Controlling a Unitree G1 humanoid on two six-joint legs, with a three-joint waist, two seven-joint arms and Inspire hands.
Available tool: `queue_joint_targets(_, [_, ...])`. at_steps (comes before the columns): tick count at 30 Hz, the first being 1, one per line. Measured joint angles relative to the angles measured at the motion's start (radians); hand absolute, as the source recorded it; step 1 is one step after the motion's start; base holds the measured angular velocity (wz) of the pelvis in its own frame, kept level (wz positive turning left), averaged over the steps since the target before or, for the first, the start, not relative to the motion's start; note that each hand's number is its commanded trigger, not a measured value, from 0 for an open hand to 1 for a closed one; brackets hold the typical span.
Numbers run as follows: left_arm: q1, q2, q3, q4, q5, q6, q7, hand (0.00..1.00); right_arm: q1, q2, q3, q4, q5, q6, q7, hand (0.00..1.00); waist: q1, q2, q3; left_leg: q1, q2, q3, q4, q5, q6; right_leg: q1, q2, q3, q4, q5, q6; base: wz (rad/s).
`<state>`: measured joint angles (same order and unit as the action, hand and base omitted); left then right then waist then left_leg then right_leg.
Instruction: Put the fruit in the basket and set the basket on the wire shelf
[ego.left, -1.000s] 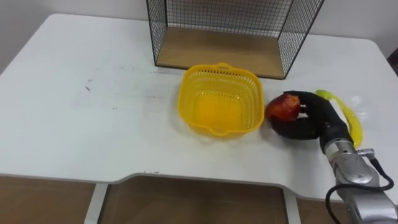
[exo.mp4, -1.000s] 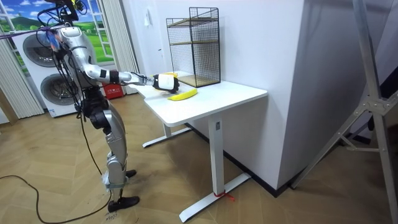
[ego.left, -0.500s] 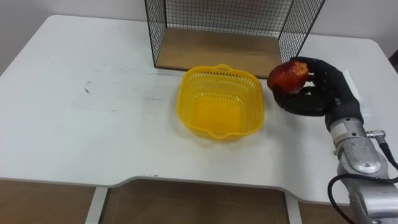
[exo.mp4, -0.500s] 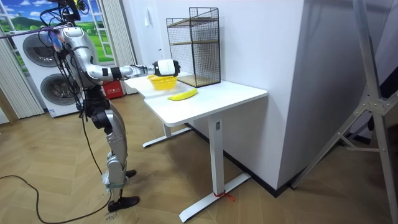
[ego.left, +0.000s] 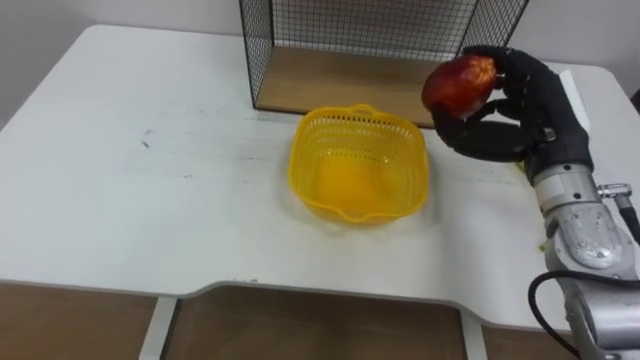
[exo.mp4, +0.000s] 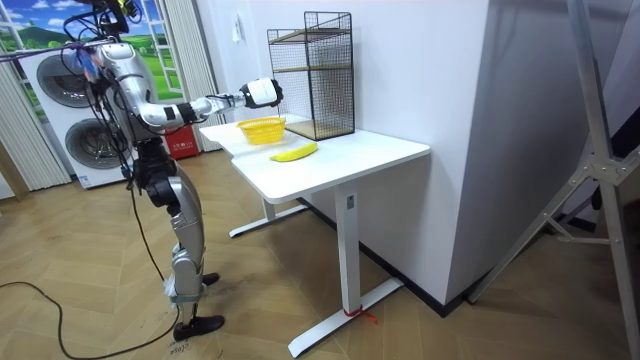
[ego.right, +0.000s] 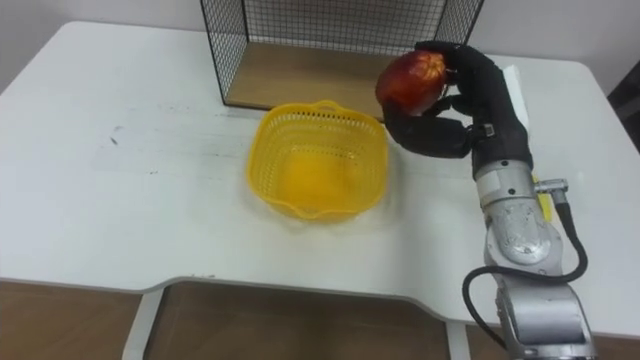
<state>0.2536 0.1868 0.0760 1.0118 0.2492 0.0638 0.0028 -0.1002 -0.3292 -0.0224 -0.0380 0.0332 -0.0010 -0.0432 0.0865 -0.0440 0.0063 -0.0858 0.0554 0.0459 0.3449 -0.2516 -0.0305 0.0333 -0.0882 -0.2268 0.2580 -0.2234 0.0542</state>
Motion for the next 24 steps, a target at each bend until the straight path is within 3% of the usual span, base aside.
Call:
queue_joint_targets(6, [-0.026,-0.002,-0.001,-0.001,0.0,-0.001,-0.016,0.0,0.0,0.0,0.006,0.0,-0.013,0.0,0.025,1.0,0.005,-0.008,0.0001,-0.009,0.0,0.002,0.002,0.0,0.0,-0.014,0.0,0.002,0.0,0.0,0.0,0.0])
queue_joint_targets(11, [-0.032,-0.002,-0.003,-0.012,0.0,0.0,-0.014,0.0,0.0,0.0,0.074,0.001,-0.057,0.005,0.047,1.0,0.011,-0.007,0.0005,-0.006,0.0,0.002,0.003,0.0,-0.001,-0.016,0.0,0.005,-0.002,0.0,0.0,0.0])
queue_joint_targets(16, [-0.043,-0.002,-0.003,-0.012,-0.001,0.0,-0.012,0.0,0.0,0.001,0.103,0.001,-0.083,0.013,0.078,1.0,0.046,-0.011,0.0038,-0.008,0.0,0.001,0.004,0.0,-0.001,-0.017,0.0,0.004,-0.002,0.0,0.0,0.0])
queue_joint_targets(24, [-0.043,-0.003,-0.003,-0.01,0.0,0.002,-0.012,0.0,0.0,0.003,0.12,0.015,-0.083,0.018,0.116,1.0,0.056,-0.012,0.0089,-0.028,0.0,-0.008,0.026,0.0,0.0,-0.019,0.0,-0.006,0.001,0.0,0.0,0.06])
